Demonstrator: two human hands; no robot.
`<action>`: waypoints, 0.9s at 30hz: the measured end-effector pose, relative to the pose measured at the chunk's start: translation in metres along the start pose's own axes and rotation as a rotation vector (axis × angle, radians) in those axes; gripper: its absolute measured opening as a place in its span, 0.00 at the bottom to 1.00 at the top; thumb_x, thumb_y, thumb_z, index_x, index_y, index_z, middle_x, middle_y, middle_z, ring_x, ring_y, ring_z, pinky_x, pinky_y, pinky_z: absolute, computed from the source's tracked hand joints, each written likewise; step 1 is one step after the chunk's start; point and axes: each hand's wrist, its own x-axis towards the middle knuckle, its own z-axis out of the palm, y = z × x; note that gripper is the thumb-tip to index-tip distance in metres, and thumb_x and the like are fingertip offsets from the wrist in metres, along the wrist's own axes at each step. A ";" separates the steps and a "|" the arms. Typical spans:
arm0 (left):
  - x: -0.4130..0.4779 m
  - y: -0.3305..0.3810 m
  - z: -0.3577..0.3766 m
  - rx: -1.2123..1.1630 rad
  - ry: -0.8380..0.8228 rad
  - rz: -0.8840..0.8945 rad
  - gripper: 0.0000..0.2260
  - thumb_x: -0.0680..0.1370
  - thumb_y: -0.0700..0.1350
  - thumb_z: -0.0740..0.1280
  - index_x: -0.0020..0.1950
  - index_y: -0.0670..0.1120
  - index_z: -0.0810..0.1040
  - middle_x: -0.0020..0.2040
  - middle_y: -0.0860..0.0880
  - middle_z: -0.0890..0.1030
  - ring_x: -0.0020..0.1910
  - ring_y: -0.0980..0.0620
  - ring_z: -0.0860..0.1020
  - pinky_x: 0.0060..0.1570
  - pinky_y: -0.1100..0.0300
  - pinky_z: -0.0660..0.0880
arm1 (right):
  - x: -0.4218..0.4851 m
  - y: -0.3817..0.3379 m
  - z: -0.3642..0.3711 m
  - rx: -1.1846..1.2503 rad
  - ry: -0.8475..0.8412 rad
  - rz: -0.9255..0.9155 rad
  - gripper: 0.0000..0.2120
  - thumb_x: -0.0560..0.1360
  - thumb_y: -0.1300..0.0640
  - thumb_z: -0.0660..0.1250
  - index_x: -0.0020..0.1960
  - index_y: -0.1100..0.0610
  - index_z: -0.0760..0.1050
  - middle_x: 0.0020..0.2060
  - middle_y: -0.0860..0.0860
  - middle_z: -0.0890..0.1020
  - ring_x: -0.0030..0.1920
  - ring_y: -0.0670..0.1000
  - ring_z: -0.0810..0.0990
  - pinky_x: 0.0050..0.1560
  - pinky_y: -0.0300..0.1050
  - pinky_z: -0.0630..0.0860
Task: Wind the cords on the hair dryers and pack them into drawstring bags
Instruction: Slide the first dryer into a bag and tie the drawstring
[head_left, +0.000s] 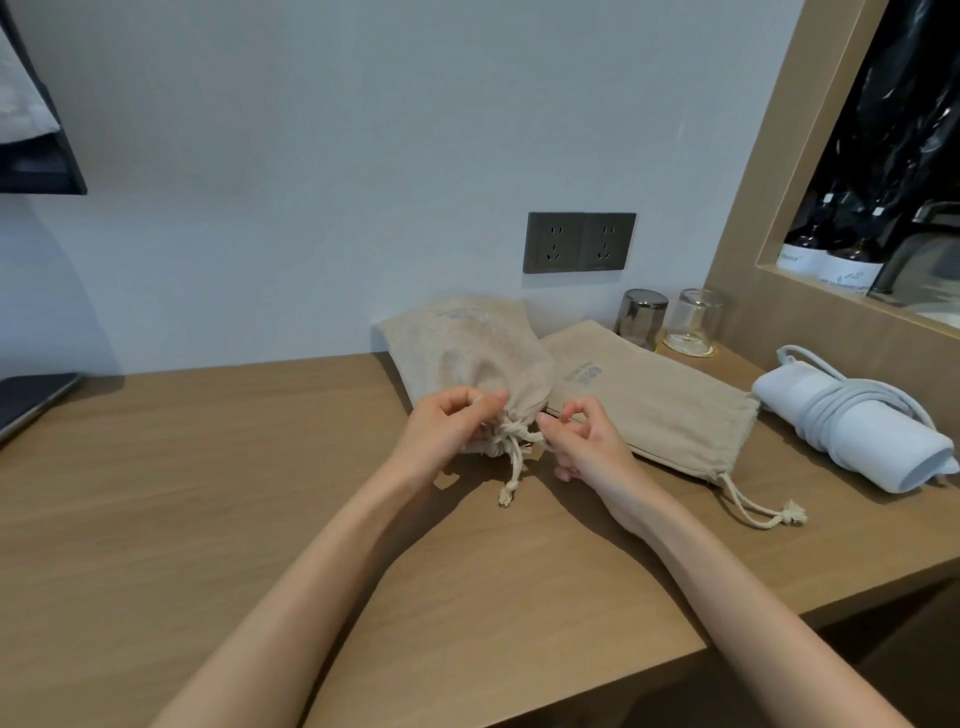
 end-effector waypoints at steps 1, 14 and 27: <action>0.000 -0.001 -0.001 0.020 0.011 -0.001 0.13 0.76 0.47 0.69 0.39 0.38 0.78 0.30 0.53 0.79 0.29 0.60 0.75 0.31 0.72 0.71 | -0.002 0.001 0.000 -0.139 -0.005 -0.055 0.09 0.79 0.52 0.63 0.47 0.56 0.66 0.28 0.51 0.68 0.28 0.45 0.65 0.33 0.42 0.66; -0.003 -0.007 0.009 -0.044 0.070 -0.073 0.21 0.75 0.45 0.71 0.22 0.48 0.71 0.23 0.52 0.74 0.23 0.60 0.72 0.28 0.70 0.69 | 0.001 0.011 0.007 -0.599 0.266 -0.372 0.20 0.77 0.47 0.63 0.31 0.55 0.70 0.22 0.47 0.69 0.27 0.44 0.66 0.31 0.45 0.63; 0.002 -0.027 -0.010 0.418 0.256 0.042 0.17 0.71 0.43 0.70 0.23 0.43 0.71 0.23 0.49 0.70 0.24 0.57 0.65 0.29 0.62 0.65 | 0.005 0.014 0.005 -0.858 0.346 -0.422 0.25 0.77 0.53 0.65 0.24 0.52 0.60 0.17 0.48 0.61 0.23 0.50 0.62 0.37 0.42 0.59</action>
